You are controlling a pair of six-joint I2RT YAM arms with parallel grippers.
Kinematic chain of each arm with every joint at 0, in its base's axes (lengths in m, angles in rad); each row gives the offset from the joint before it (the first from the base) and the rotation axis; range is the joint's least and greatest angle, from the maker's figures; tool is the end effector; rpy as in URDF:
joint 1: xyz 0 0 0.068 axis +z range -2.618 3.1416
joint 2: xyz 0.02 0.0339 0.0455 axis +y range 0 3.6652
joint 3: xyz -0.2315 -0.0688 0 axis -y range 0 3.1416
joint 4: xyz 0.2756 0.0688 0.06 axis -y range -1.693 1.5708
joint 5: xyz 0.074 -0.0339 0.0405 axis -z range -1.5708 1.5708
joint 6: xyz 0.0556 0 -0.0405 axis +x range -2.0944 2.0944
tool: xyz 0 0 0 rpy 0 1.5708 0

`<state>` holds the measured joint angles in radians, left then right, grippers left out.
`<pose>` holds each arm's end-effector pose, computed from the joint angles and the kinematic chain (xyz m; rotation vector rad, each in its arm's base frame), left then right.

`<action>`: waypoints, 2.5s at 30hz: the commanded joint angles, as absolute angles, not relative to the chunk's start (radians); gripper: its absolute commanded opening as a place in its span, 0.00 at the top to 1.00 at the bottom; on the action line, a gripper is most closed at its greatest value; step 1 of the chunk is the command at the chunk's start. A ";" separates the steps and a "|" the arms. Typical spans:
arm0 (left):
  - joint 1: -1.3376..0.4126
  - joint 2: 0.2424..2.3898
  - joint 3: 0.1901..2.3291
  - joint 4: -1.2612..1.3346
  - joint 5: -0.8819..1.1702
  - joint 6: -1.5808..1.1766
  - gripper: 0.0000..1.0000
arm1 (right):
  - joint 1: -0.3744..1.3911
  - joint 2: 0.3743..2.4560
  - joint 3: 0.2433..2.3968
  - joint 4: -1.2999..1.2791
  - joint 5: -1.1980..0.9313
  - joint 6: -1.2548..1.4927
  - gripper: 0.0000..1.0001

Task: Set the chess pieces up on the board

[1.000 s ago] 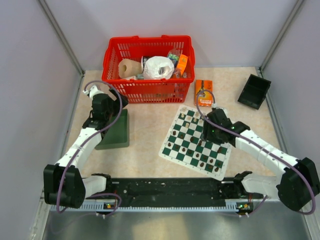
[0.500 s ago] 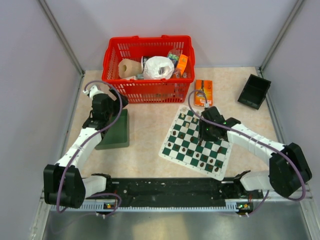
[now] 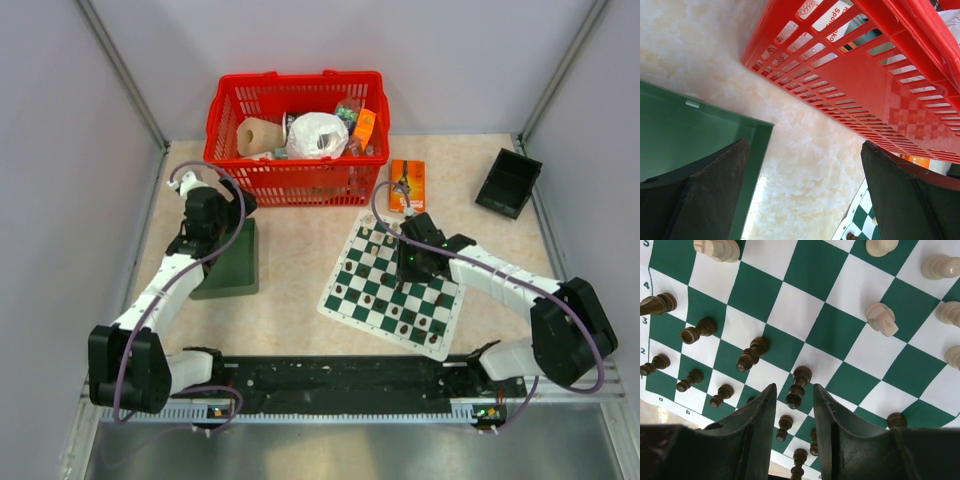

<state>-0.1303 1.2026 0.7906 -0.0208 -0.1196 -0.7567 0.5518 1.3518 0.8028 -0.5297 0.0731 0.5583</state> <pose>0.3286 -0.0364 0.2199 -0.6984 1.9047 -0.4467 0.2553 0.1524 0.1327 0.0332 2.6727 0.2707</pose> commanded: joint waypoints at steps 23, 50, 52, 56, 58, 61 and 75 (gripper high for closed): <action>-0.123 1.195 0.801 0.025 -0.126 -0.744 0.01 | 0.577 1.399 0.854 -0.503 0.075 0.528 0.70; -0.123 1.183 0.798 0.020 -0.124 -0.746 0.01 | 0.664 1.263 0.917 -0.624 0.094 0.514 0.87; -0.123 1.181 0.796 0.020 -0.124 -0.747 0.01 | 0.684 1.224 0.905 -0.629 0.078 0.523 0.87; -0.123 1.175 0.793 0.020 -0.126 -0.747 0.01 | 0.724 1.158 0.870 -0.656 0.064 0.554 0.87; -0.123 1.174 0.792 0.020 -0.126 -0.750 0.01 | 0.748 1.114 0.847 -0.661 0.069 0.571 0.87; -0.123 1.172 0.793 0.023 -0.121 -0.750 0.01 | 0.793 1.074 0.834 -0.687 0.087 0.580 0.87; -0.123 1.166 0.788 0.028 -0.115 -0.755 0.01 | 0.965 1.108 0.772 -0.690 0.161 0.652 0.88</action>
